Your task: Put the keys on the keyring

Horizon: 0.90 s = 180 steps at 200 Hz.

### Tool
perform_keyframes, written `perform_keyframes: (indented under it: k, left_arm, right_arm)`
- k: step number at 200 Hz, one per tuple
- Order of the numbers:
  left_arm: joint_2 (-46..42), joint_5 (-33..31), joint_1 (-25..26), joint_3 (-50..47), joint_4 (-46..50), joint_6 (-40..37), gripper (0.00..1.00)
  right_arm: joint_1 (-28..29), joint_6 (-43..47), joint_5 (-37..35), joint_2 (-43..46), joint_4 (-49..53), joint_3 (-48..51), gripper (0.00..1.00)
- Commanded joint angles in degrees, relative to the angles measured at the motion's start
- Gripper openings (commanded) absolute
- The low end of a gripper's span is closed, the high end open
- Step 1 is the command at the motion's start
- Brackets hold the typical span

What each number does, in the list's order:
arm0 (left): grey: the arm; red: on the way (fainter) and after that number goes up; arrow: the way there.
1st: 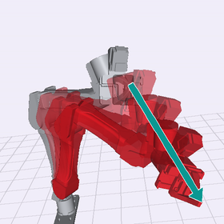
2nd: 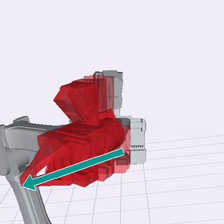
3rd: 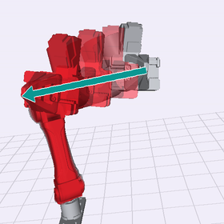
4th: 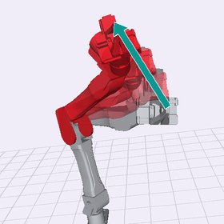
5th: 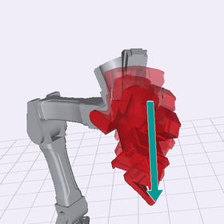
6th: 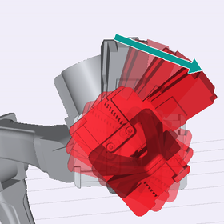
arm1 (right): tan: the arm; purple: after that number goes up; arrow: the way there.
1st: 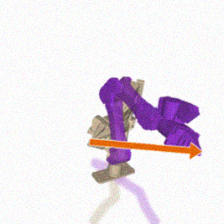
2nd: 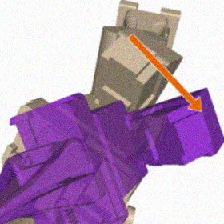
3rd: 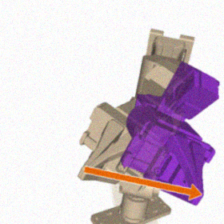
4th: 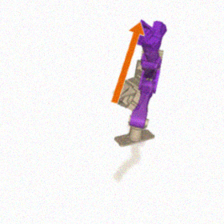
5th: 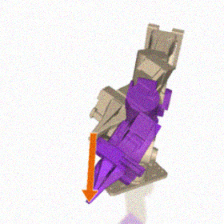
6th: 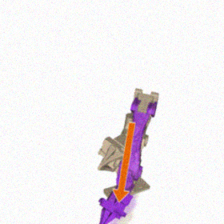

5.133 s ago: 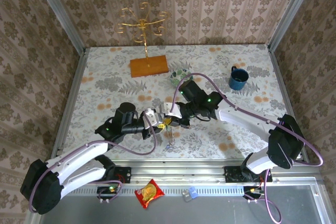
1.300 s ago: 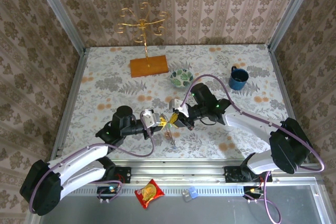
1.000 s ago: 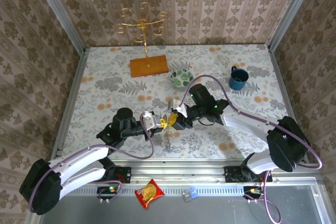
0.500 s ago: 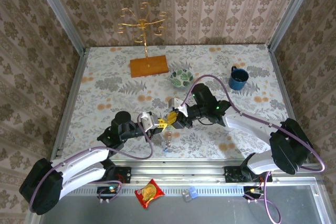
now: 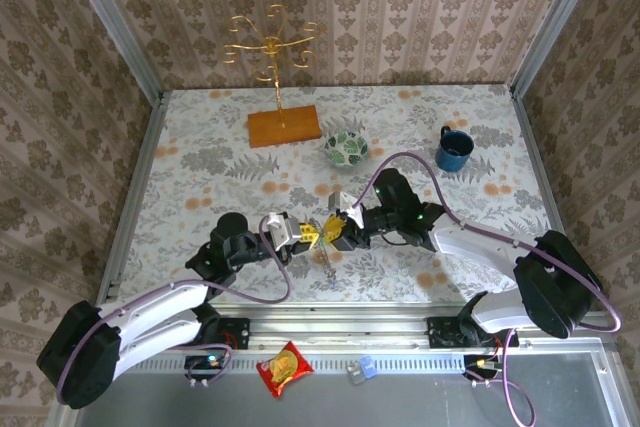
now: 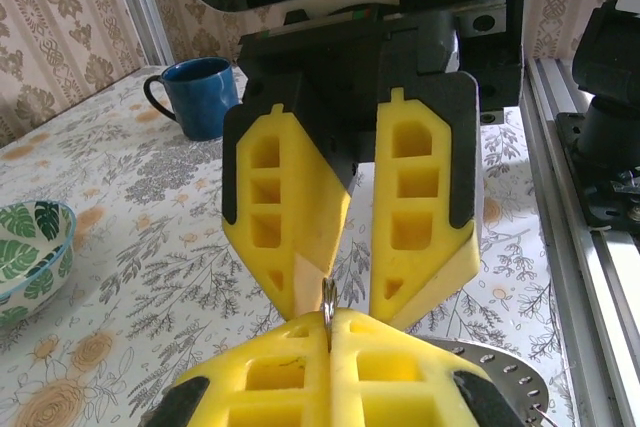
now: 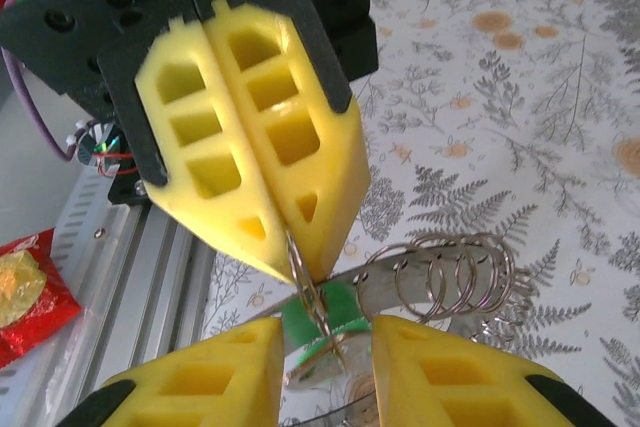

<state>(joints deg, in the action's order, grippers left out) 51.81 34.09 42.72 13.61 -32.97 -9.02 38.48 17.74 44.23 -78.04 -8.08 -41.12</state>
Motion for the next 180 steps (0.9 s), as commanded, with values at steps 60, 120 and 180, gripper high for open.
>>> perform_keyframes:
  k: [60,120,180]
  left_arm:
    - [0.75,0.53,0.24,0.16,-4.81,0.79,0.0]
    - [-0.78,-4.66,0.24,6.1,15.23,-6.25,0.28]
    - [0.32,-3.73,0.43,11.98,26.1,-12.1,0.22]
  right_arm:
    - [-0.07,-1.55,3.01,-1.33,-3.55,-2.02,0.05]
    - [0.75,8.1,-0.41,-0.3,13.0,-7.71,0.0]
    - [4.26,19.54,-8.99,-5.2,33.49,-18.38,0.0]
